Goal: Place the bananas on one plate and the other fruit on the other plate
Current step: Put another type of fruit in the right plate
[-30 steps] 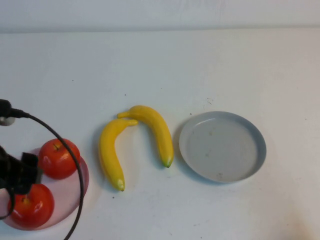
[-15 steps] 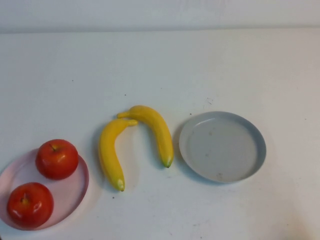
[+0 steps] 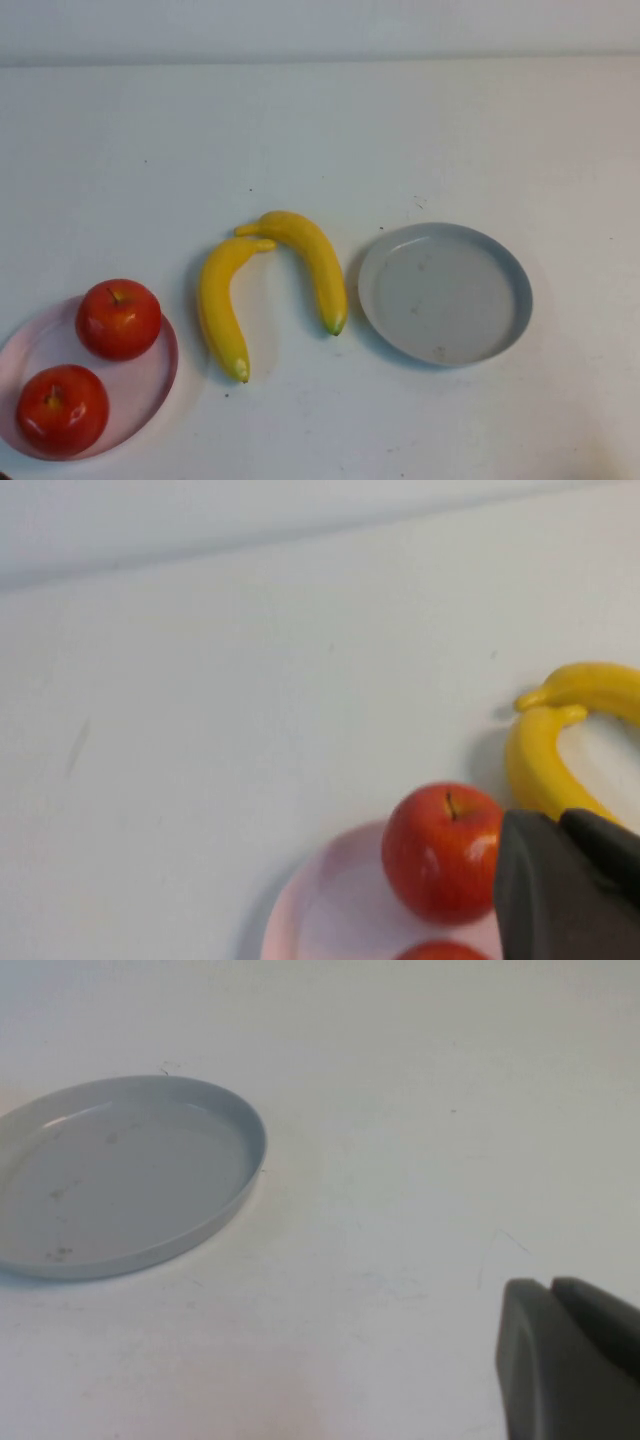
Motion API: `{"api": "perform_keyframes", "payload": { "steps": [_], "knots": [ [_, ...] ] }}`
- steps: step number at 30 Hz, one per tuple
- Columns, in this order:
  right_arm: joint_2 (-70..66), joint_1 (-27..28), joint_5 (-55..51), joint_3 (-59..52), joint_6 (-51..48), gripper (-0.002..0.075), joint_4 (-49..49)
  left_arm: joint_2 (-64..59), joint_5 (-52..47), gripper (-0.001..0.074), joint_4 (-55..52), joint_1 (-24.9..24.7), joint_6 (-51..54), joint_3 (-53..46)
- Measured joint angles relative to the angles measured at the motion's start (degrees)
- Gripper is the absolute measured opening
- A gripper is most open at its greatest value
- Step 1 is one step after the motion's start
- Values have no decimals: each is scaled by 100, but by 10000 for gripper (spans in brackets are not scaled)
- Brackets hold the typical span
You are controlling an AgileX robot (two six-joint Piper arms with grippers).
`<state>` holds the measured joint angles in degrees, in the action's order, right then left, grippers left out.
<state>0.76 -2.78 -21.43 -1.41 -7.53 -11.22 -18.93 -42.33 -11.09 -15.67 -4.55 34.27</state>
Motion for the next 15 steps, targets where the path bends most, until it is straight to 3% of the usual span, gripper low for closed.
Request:
{"api": "perform_keyframes", "payload": {
  "steps": [4, 8, 11, 15],
  "knots": [
    [0, 0, 0, 0, 0, -17, 0, 271, 1930, 4, 209, 87, 330, -1190],
    [0, 0, 0, 0, 0, -17, 0, 822, 3362, 4, 542, 498, 455, -2343],
    [0, 0, 0, 0, 0, -17, 0, 1241, 3950, 4, 765, 765, 408, -3050],
    [0, 0, 0, 0, 0, -17, 0, 1732, 4034, 4, 847, 840, 273, -3544]
  ]
}}
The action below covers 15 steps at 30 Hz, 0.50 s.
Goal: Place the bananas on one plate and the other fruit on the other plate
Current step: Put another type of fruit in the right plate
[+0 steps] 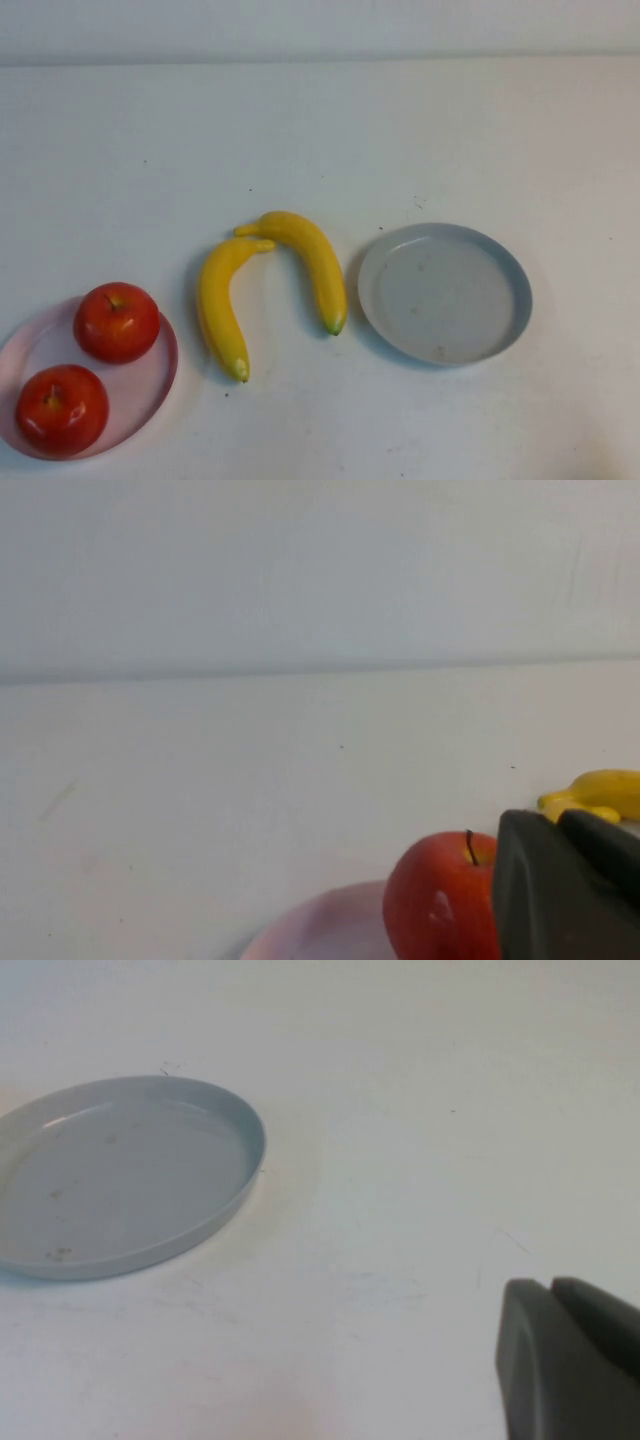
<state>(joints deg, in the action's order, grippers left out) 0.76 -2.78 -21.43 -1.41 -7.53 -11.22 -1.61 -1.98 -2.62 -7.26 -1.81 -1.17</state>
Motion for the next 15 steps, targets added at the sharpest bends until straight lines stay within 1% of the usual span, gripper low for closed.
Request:
{"api": "perform_keyframes", "payload": {
  "steps": [3, 9, 11, 15],
  "knots": [
    [0, 0, 0, 0, 0, -17, 0, 201, -413, 4, 0, 0, -63, -14],
    [0, 0, 0, 0, 0, -17, 0, 213, -1714, 4, -64, 0, -101, -22],
    [0, 0, 0, 0, 0, -17, 0, 213, -1911, 4, -84, 0, -101, -26],
    [0, 0, 0, 0, 0, -17, 0, 213, -1953, 4, -97, 13, -101, -26]
  ]
}}
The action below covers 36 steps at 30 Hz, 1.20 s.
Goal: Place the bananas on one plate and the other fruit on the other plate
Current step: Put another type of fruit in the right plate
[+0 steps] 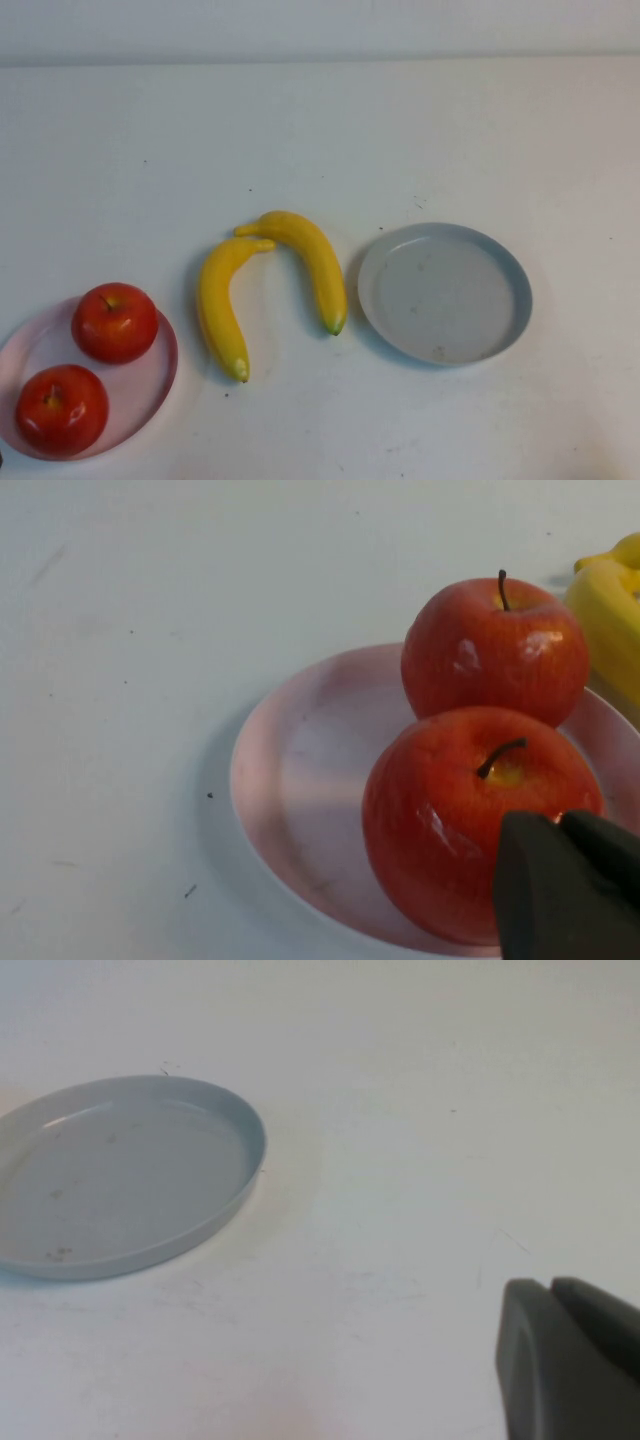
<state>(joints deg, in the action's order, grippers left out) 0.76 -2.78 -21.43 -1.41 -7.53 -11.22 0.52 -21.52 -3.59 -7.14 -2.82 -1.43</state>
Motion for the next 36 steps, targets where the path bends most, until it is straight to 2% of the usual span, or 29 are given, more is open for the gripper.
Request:
{"api": "perform_keyframes", "payload": {
  "steps": [26, 36],
  "knots": [
    [0, 0, 40, 0, 0, -17, -11, 13, 0, 4, -3, 0, -37, 0],
    [0, 0, 1562, 0, 0, -17, -2166, 13, 0, 4, -3, 0, -37, 0]
  ]
}}
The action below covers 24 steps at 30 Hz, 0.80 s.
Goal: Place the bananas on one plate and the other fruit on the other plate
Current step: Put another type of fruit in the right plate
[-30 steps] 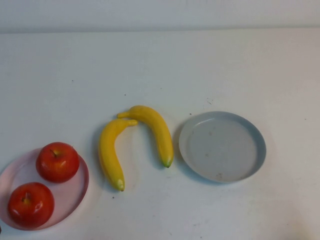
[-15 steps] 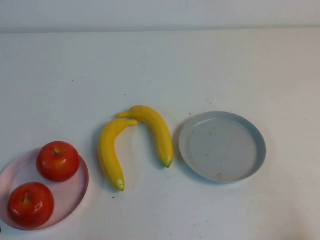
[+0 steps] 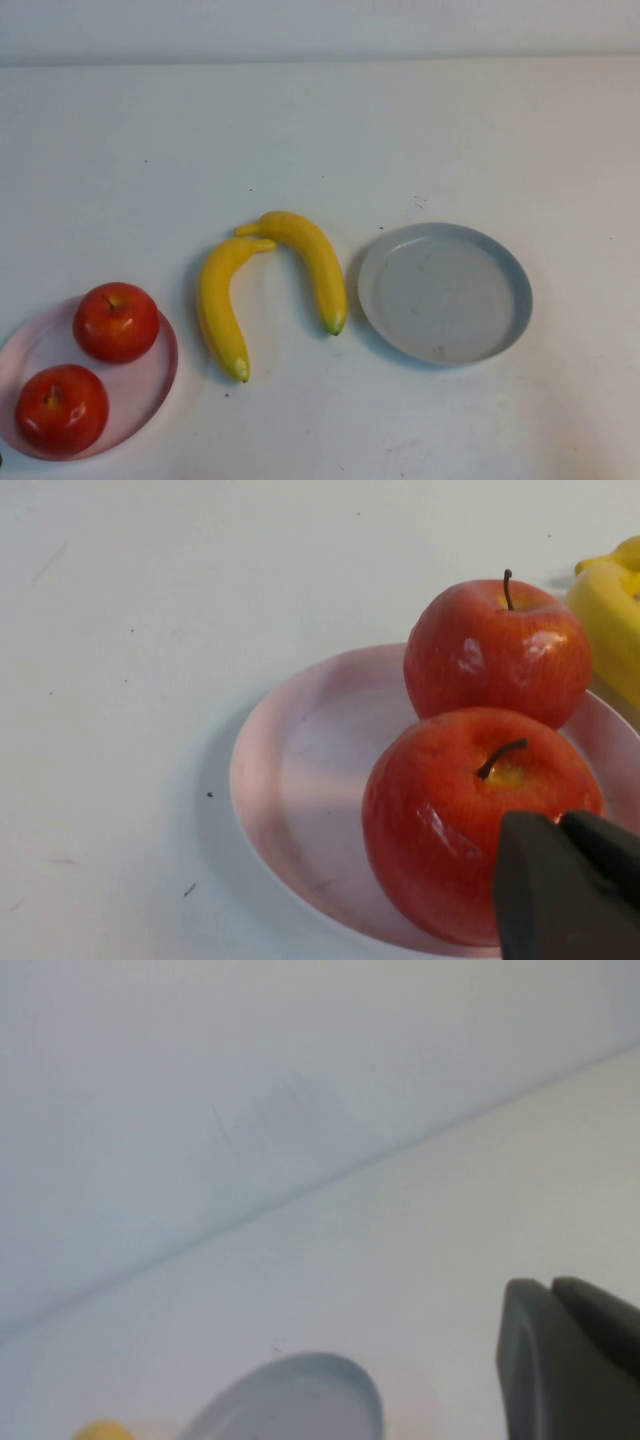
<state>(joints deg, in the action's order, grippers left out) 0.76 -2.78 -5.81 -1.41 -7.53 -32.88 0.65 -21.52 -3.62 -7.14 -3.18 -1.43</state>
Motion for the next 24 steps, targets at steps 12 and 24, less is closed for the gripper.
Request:
{"api": "perform_keyframes", "payload": {
  "steps": [12, 24],
  "knots": [
    [-1022, 0, -2149, 1504, -14, -17, -1382, 0, 0, 4, 0, 0, 0, 0],
    [-5217, -48, -4850, 4576, -606, -15, -125, 0, 0, 4, 0, 0, 0, 0]
  ]
}}
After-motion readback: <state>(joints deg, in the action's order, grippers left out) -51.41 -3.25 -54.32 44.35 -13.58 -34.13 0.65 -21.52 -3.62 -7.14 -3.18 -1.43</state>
